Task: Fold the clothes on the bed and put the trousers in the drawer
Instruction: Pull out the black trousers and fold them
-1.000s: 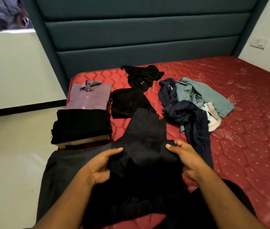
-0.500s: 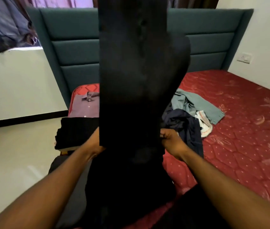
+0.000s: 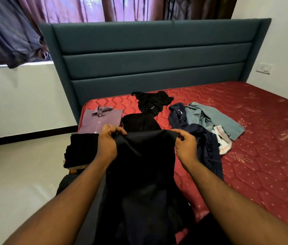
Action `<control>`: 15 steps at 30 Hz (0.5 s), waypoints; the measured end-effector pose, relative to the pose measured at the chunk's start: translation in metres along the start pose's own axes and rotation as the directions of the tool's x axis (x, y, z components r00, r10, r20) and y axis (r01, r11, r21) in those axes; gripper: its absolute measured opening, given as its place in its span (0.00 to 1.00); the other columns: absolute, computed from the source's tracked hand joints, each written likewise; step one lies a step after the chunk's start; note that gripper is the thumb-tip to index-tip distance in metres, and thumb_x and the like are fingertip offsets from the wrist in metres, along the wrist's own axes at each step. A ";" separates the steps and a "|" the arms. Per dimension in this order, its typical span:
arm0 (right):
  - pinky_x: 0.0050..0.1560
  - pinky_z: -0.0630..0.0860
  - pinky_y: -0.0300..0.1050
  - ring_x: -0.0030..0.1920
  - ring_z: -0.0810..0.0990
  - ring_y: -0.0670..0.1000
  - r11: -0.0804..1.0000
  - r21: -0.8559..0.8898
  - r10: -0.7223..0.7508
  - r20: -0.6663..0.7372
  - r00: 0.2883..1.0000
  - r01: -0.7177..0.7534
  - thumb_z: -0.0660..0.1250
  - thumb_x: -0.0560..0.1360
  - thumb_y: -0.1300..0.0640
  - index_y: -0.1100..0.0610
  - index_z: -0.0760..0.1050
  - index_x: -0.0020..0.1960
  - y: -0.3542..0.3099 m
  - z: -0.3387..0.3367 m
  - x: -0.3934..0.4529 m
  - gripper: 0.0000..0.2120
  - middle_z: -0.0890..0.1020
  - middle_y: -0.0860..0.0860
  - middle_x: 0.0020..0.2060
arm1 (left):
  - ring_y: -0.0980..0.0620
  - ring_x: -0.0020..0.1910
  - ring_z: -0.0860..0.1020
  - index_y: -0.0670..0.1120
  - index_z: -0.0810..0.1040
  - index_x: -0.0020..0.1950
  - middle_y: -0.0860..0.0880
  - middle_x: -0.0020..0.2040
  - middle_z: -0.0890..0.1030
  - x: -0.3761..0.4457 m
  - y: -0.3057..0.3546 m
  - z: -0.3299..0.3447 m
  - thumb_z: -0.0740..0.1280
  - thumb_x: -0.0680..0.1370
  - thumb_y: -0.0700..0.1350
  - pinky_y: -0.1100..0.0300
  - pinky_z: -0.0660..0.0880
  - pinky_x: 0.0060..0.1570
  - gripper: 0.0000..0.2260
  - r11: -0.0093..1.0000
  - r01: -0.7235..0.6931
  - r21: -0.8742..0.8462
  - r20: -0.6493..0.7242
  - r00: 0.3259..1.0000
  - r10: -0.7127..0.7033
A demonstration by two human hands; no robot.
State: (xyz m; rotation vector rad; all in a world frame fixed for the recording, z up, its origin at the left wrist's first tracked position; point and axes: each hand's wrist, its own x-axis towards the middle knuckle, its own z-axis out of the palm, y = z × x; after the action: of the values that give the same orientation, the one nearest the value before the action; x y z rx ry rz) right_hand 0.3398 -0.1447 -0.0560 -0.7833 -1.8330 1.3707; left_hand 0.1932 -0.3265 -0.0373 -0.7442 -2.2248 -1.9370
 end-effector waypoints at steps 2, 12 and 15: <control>0.47 0.79 0.57 0.44 0.81 0.55 0.986 0.144 0.073 0.062 0.995 -0.081 0.70 0.75 0.60 0.53 0.82 0.56 -0.005 0.001 -0.003 0.11 0.83 0.63 0.47 | 0.62 0.40 0.74 0.50 0.80 0.40 0.51 0.40 0.75 0.001 -0.004 -0.007 0.62 0.68 0.24 0.68 0.71 0.46 0.20 0.982 -0.091 0.165 -0.009 0.996 0.093; 0.59 0.78 0.46 0.60 0.80 0.54 0.914 0.313 0.144 0.339 0.930 -0.256 0.65 0.79 0.60 0.55 0.64 0.74 -0.015 0.000 0.005 0.25 0.80 0.57 0.61 | 0.43 0.50 0.81 0.51 0.72 0.72 0.38 0.58 0.80 -0.002 -0.002 -0.016 0.65 0.78 0.34 0.47 0.78 0.55 0.24 0.726 0.625 -0.287 0.017 0.761 -0.649; 0.47 0.80 0.38 0.45 0.84 0.45 0.846 0.423 0.145 0.401 0.904 -0.323 0.61 0.80 0.65 0.48 0.64 0.72 -0.016 0.002 0.009 0.24 0.86 0.45 0.44 | 0.44 0.47 0.83 0.46 0.77 0.66 0.41 0.50 0.83 -0.001 0.001 -0.019 0.64 0.79 0.36 0.47 0.79 0.55 0.16 0.476 0.665 -0.576 0.138 0.653 -0.745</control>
State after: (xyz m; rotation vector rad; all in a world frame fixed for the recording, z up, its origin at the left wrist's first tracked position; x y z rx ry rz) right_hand 0.3325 -0.1421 -0.0396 -0.5287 -1.5631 2.1468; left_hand 0.1902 -0.3452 -0.0329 0.4418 -1.9863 -3.0157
